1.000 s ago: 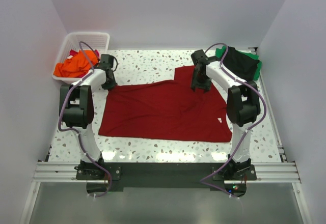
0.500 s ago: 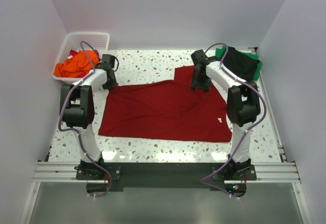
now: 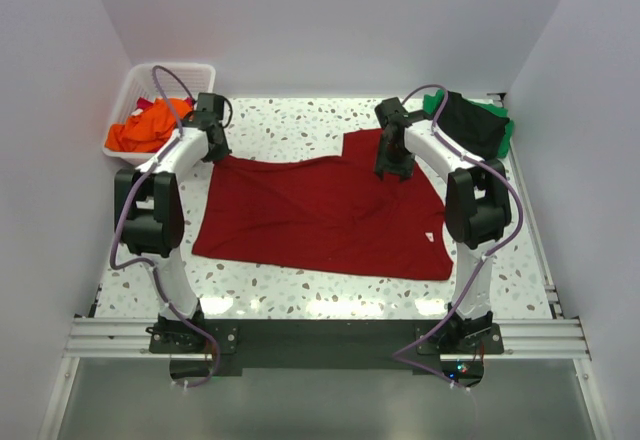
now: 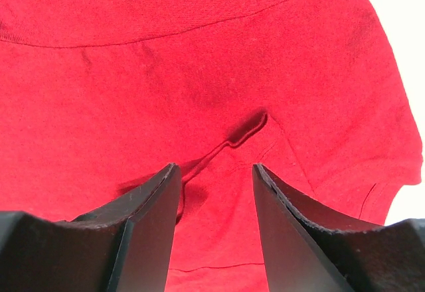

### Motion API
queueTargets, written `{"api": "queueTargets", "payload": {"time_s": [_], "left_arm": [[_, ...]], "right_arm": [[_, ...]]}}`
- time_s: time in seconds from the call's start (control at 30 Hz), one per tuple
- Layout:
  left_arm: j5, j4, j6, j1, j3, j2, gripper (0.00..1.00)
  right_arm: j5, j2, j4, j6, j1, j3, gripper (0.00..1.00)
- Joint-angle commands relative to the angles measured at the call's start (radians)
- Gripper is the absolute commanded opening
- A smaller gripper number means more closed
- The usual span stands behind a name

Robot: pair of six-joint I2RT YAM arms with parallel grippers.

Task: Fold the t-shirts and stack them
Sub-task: Fold the tshirt

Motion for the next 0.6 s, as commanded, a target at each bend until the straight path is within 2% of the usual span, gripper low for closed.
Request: {"api": "queueTargets", "payload": {"time_s": [0.0, 0.17, 0.33, 0.47, 0.57], "left_arm": [[-0.019, -0.02, -0.006, -0.003, 0.055, -0.03, 0.04], [-0.012, -0.02, -0.007, -0.003, 0.046, -0.028, 0.09], [-0.01, -0.02, -0.006, -0.003, 0.043, -0.028, 0.18], [-0.01, -0.018, -0.006, -0.003, 0.037, -0.025, 0.13], [-0.009, -0.02, -0.01, -0.003, 0.035, -0.028, 0.05]], "right_arm": [[0.0, -0.054, 0.005, -0.006, -0.001, 0.004, 0.52], [0.003, -0.059, 0.005, -0.007, -0.003, -0.004, 0.51], [0.006, -0.062, 0.007, -0.009, -0.003, -0.008, 0.51], [0.006, -0.065, 0.005, -0.009, -0.001, -0.01, 0.51], [0.008, -0.065, 0.007, -0.009, -0.003, -0.012, 0.51]]}}
